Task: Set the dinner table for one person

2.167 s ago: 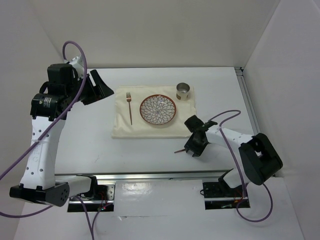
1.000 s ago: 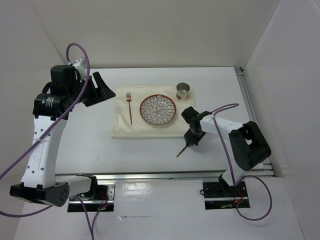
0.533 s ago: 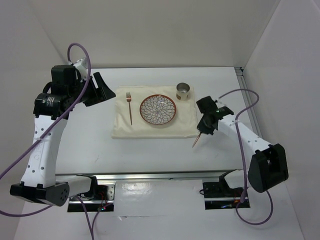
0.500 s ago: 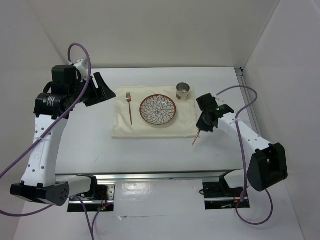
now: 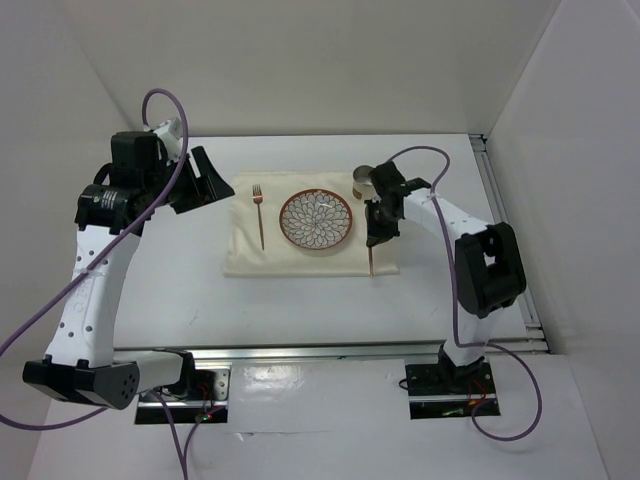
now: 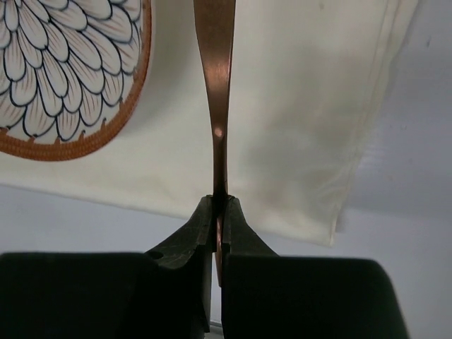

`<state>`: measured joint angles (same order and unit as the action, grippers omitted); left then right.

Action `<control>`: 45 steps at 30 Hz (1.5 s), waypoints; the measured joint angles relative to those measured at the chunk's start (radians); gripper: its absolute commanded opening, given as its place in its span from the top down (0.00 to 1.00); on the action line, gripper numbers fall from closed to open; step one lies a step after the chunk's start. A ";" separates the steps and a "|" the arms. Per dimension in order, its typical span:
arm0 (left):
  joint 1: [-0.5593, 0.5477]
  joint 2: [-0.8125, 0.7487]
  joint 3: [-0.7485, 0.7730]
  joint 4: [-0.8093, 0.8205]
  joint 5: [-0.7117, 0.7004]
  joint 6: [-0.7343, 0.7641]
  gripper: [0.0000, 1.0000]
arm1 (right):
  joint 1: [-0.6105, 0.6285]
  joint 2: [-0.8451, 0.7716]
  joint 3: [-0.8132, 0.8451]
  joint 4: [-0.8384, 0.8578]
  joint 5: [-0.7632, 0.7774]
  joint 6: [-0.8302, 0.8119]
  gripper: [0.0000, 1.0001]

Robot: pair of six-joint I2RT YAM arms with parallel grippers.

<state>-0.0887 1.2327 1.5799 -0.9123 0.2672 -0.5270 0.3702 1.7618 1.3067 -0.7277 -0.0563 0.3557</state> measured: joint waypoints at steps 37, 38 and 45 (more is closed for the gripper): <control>0.000 -0.005 -0.023 -0.001 0.000 0.000 0.25 | -0.111 -0.023 0.165 -0.040 0.198 0.110 0.00; 0.000 -0.005 -0.024 0.000 0.000 0.000 0.25 | -0.126 -0.093 0.145 -0.050 0.233 0.133 0.00; 0.000 -0.005 -0.061 0.002 0.000 -0.001 0.25 | -0.256 -0.481 -0.105 -0.090 0.396 0.224 0.01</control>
